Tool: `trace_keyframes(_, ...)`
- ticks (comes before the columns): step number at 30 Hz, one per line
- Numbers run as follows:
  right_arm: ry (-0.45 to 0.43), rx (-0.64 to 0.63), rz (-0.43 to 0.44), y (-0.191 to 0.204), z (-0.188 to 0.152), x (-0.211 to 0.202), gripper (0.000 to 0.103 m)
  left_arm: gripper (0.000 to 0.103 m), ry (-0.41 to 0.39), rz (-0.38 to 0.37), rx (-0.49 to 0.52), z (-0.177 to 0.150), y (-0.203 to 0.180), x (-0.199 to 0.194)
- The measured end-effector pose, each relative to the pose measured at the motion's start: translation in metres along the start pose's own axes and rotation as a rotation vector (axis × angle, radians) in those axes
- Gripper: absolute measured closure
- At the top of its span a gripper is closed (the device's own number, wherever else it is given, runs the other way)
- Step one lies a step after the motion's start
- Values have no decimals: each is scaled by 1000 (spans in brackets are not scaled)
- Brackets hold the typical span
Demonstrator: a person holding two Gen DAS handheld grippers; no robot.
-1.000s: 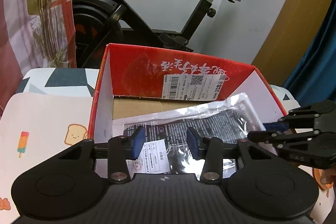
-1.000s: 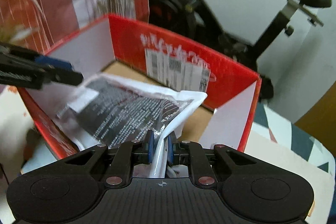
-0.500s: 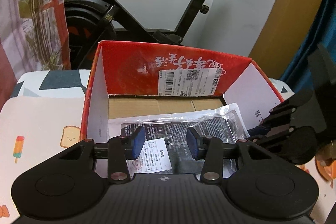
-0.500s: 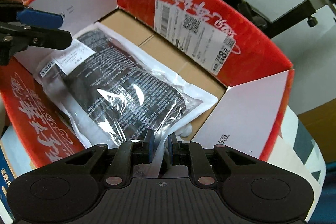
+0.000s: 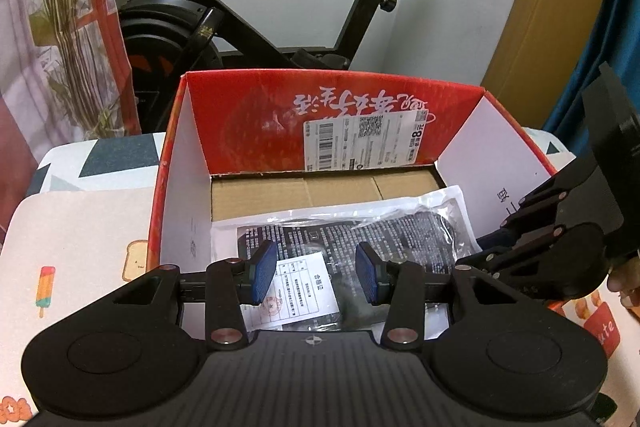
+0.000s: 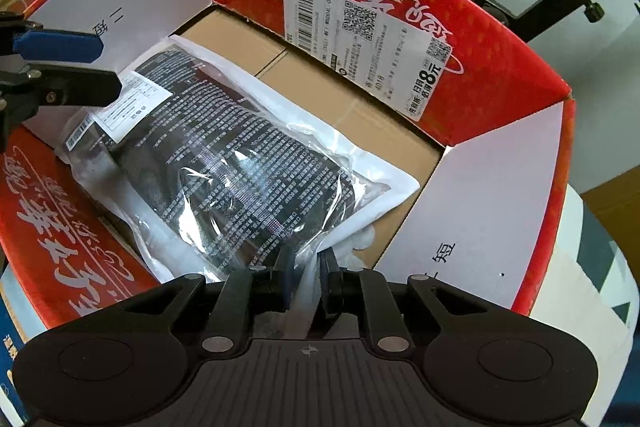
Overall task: Organize soft objects
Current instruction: 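Open both tools to release the plastic bag and lift out of the box, then move both tools down and close them on the blue cotton-pad packet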
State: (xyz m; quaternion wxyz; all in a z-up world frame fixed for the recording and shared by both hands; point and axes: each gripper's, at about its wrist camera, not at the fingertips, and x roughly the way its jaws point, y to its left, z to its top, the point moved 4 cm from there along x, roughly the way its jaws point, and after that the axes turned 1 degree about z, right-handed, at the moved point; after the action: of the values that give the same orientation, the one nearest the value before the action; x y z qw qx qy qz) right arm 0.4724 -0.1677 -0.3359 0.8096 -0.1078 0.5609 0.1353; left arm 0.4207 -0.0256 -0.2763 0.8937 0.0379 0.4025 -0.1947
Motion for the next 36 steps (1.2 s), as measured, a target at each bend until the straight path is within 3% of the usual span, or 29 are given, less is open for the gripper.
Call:
trace_keyframes(8,-52,35,-67,-4,-2,-18,80,57,1,22,8,0,1,-4)
trace_keyframes(11,-90,36,-79,-4,-2,-32,72,57,-9,40,9,1,1,-9)
trace_keyframes(12,-104,39,-78,-4,-3,-37,66,57,-12,43,8,1,1,-11)
trace_keyframes(13,-118,43,-80,-5,-3,-43,50,57,-15,44,4,1,2,-14)
trace_keyframes(15,-155,47,-73,-5,-5,-54,41,57,-22,46,-3,1,2,-19)
trace_keyframes(21,-250,111,-56,-6,-13,-88,40,56,-45,47,-12,-4,0,-40)
trace_keyframes(26,-377,205,-28,1,-37,-121,26,53,-70,30,-27,-17,-1,-68)
trace_keyframes(30,-464,272,8,9,-64,-140,16,42,-90,14,-37,-34,-3,-90)
trace_keyframes(34,-555,314,16,18,-92,-156,0,17,-105,20,-26,-55,-8,-109)
trace_keyframes(36,-581,333,12,23,-103,-160,0,10,-115,27,-18,-64,-11,-116)
